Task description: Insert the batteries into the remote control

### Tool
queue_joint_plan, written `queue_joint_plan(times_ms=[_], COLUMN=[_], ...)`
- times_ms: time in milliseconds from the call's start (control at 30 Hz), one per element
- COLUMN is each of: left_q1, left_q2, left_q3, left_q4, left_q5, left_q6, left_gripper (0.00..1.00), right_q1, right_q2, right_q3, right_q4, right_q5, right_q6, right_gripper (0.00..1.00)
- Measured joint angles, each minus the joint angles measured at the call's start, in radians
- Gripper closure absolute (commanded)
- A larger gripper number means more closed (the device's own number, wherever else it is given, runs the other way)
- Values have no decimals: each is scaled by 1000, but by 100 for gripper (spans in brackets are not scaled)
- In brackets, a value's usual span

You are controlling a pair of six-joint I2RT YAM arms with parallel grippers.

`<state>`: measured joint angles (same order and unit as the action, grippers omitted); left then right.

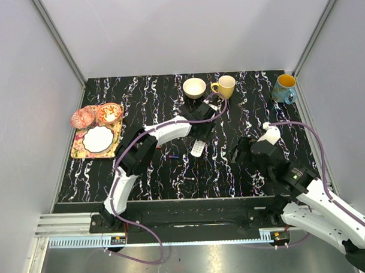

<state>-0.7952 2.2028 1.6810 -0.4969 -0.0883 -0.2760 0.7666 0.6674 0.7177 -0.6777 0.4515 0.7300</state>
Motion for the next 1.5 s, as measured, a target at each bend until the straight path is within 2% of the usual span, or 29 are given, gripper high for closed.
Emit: queue_joint_plan(times_ms=[167, 200, 333, 500, 667, 833, 1067, 1400, 1500], left_q1=[4, 6, 37, 144, 198, 216, 227, 227, 228], left_q2=[-32, -59, -288, -674, -868, -901, -901, -906, -906], left_q3=[-43, -73, -274, -563, -785, -947, -1005, -1020, -1020], left_q4=[29, 35, 136, 441, 821, 1148, 1451, 1633, 1654], left_q5=[3, 8, 92, 301, 473, 596, 653, 682, 686], left_q6=[-2, -6, -60, -214, -412, -639, -838, -954, -971], left_gripper=[75, 81, 91, 100, 100, 100, 100, 100, 100], right_q1=[0, 0, 0, 0, 0, 0, 0, 0, 0], right_q2=[6, 11, 29, 30, 36, 72, 153, 252, 276], right_q3=[7, 14, 43, 23, -15, -43, -55, -84, -84], right_q4=[-2, -1, 23, 148, 348, 568, 810, 1017, 1069], right_q5=[-1, -1, -18, -121, -306, -481, -639, -748, -769], right_q6=[0, 0, -3, -12, -22, -13, 23, 78, 89], right_gripper=[0, 0, 0, 0, 0, 0, 0, 0, 6])
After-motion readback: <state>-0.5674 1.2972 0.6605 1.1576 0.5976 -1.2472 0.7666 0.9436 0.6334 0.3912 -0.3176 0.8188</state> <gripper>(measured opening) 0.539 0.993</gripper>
